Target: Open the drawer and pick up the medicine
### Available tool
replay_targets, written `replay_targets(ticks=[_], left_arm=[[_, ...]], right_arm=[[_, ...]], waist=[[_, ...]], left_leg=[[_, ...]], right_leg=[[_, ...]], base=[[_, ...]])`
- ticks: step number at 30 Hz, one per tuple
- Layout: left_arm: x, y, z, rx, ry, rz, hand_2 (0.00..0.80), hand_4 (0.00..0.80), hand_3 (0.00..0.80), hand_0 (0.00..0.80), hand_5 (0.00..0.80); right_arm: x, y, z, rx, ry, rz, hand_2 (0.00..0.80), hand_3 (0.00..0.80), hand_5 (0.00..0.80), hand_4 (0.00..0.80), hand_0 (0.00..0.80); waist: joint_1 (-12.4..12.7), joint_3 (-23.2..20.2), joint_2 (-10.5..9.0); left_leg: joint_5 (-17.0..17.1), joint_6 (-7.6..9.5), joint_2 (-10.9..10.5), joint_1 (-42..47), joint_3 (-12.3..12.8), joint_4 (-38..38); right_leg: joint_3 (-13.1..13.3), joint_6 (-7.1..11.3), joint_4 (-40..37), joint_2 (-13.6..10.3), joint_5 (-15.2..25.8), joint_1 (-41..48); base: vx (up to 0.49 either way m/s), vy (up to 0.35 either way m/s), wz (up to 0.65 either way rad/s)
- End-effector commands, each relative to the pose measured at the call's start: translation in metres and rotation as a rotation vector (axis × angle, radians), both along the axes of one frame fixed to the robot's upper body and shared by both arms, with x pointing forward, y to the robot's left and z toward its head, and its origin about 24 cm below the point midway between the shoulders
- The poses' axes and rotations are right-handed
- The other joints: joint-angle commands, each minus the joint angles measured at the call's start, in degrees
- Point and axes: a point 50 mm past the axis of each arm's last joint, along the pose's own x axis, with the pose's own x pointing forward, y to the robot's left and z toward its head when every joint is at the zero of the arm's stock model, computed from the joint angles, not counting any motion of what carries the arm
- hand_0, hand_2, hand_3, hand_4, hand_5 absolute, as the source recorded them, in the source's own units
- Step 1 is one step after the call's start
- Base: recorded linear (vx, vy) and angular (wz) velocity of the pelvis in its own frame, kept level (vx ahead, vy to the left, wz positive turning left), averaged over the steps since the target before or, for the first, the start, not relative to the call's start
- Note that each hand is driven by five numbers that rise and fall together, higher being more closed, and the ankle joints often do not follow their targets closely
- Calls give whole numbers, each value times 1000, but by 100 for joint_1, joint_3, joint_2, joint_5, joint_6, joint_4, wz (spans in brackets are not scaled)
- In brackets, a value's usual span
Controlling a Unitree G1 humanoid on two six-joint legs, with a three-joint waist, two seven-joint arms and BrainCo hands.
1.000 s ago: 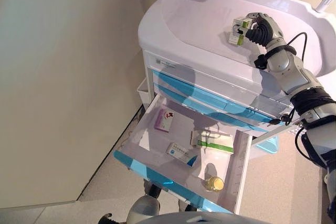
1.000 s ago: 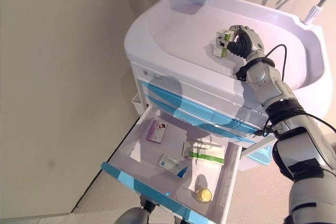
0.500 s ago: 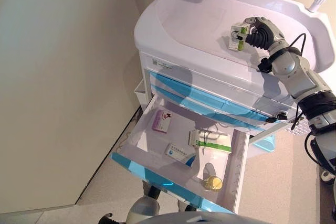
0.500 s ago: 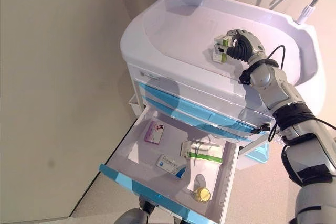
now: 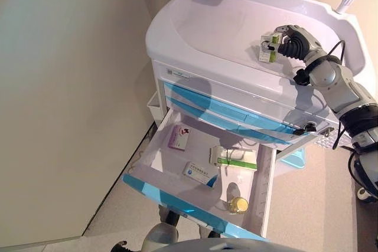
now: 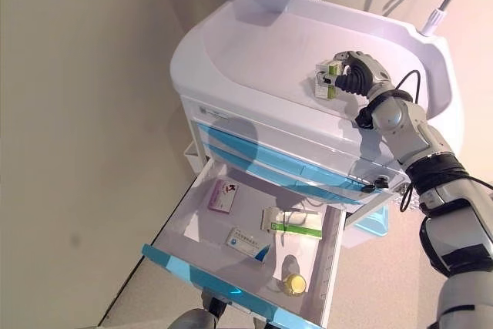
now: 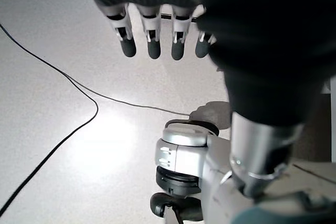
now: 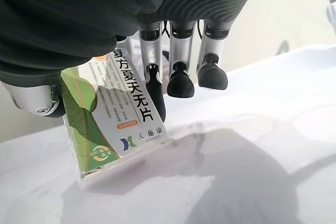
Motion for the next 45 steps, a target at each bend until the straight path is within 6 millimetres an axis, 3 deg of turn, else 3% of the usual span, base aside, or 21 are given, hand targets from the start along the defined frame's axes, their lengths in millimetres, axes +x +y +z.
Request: replay_targets(ticks=[1, 2, 4, 5, 11, 19, 34, 41, 45], left_arm=[[-9, 8, 1, 23, 40, 25, 0, 0, 0, 0, 0], [-9, 8, 1, 24, 41, 24, 0, 0, 0, 0, 0], [-6, 4, 0, 24, 32, 20, 0, 0, 0, 0, 0], [-7, 5, 0, 25, 33, 20, 0, 0, 0, 0, 0], [-2, 2, 0, 33, 16, 15, 0, 0, 0, 0, 0], [-1, 1, 0, 47, 3, 13, 0, 0, 0, 0, 0], [0, 0, 0, 54, -1, -3, 0, 0, 0, 0, 0], [1, 0, 0, 56, -5, -23, 0, 0, 0, 0, 0], [2, 2, 1, 63, -9, -24, 0, 0, 0, 0, 0]], right_arm=[[-1, 5, -17, 24, 20, 6, 800, 800, 800, 800, 800], [-1, 5, -17, 25, 20, 6, 800, 800, 800, 800, 800], [-2, 10, -40, 146, 10, -15, 800, 800, 800, 800, 800], [-2, 10, -41, 147, 11, -15, 800, 800, 800, 800, 800], [-14, 21, -87, 250, 27, -54, 800, 800, 800, 800, 800], [-25, 23, -106, 287, 1, -91, 800, 800, 800, 800, 800], [-28, 21, -101, 173, -42, -96, 800, 800, 800, 800, 800], [-20, 16, -78, 36, -129, -115, 800, 800, 800, 800, 800], [-14, 16, -68, 45, -160, -138, 800, 800, 800, 800, 800]], waist=[[-16, -156, -84], [-12, -158, -90], [-18, -140, -29], [-13, -144, -37], [17, -123, 89], [31, -107, 168], [59, -114, 155], [82, -119, 130], [121, -120, 111]], left_leg=[[-429, 181, -279, 36, 75, 203], [-429, 181, -279, 37, 76, 204], [-439, 203, -277, 35, 95, 207], [-440, 203, -277, 35, 97, 207], [-468, 237, -283, 47, 109, 209], [-475, 257, -299, 46, 71, 214], [-496, 270, -308, 74, 48, 211], [-510, 267, -314, 92, 38, 209], [-513, 269, -317, 91, 17, 213]], right_leg=[[133, 384, 590, -299, 290, -501], [134, 384, 590, -299, 290, -501], [169, 377, 599, -294, 282, -517], [170, 377, 599, -294, 280, -518], [187, 368, 606, -293, 254, -524], [160, 375, 608, -306, 231, -514], [132, 385, 615, -319, 212, -484], [142, 389, 613, -317, 215, -475], [122, 389, 609, -315, 209, -462]], base=[[0, 0, 0], [0, 0, 0], [-3, 0, -2], [-6, -1, -5], [6, -2, -8], [3, -1, -2], [0, 0, 0], [0, 0, 0], [0, 0, 0]])
